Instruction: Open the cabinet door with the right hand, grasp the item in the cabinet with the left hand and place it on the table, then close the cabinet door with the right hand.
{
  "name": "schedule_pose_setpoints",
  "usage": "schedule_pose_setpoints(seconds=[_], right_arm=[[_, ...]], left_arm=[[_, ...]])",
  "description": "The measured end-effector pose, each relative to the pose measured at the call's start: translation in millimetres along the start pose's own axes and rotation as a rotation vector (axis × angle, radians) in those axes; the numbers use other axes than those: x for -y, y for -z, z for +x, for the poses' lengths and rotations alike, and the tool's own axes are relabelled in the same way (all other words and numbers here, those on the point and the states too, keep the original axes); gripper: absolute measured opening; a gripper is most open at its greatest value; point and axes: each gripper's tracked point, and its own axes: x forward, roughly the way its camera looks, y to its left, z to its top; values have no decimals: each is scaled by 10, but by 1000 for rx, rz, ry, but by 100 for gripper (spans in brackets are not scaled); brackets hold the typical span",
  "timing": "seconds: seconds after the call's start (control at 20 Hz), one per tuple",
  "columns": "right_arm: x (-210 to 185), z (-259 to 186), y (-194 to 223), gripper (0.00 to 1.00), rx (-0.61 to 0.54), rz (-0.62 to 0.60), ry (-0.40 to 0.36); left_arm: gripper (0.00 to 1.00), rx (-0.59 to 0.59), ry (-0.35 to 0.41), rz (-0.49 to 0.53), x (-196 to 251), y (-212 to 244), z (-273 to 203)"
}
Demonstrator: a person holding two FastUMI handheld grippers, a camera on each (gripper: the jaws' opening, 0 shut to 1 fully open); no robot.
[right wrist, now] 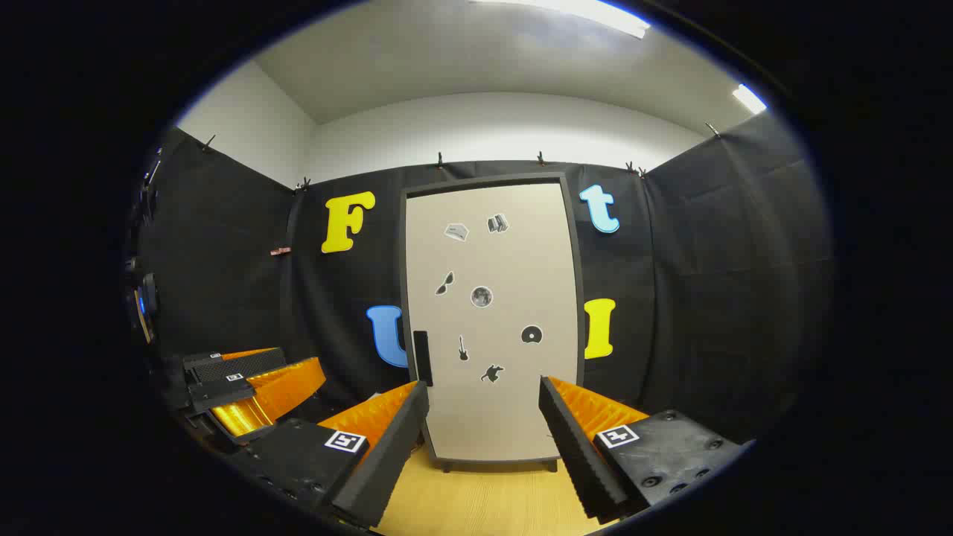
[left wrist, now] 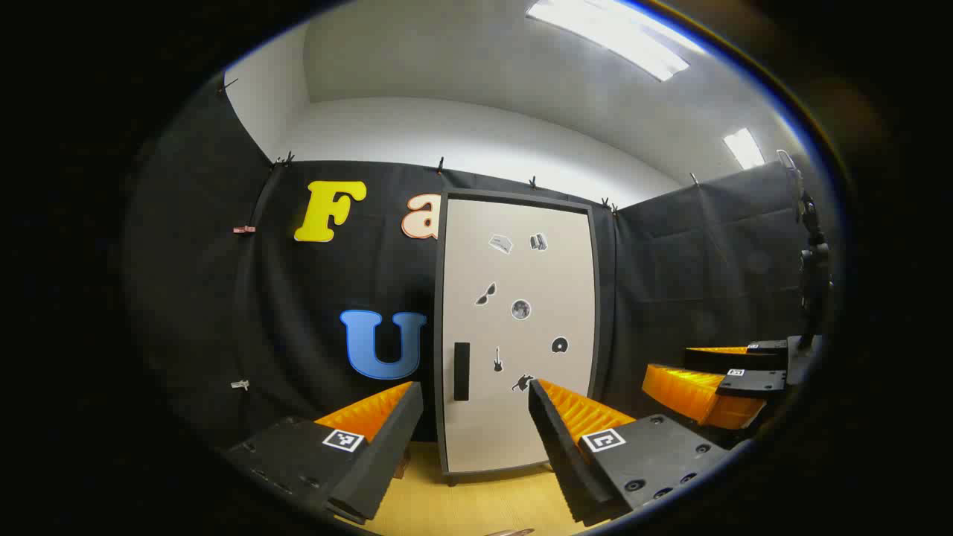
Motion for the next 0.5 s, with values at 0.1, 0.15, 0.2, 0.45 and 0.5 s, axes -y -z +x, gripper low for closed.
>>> schedule_pose_setpoints(seconds=[0.1, 0.15, 0.2, 0.45, 0.5], right_arm=[[0, -6, 6, 96, -2, -3, 2], [-3, -7, 8, 96, -3, -5, 1], [-13, -13, 14, 96, -3, -4, -1], [-85, -91, -22, 96, 15, 9, -13], [-87, -105, -28, 96, 16, 10, -14]], left_arm=[[90, -2, 3, -9, 9, 16, 2], [90, -4, 3, -9, 5, 27, -5], [91, -5, 2, -7, -1, 22, -4], [90, 8, 25, -15, 60, 1, -49], [90, 9, 28, -14, 67, -9, -60]])
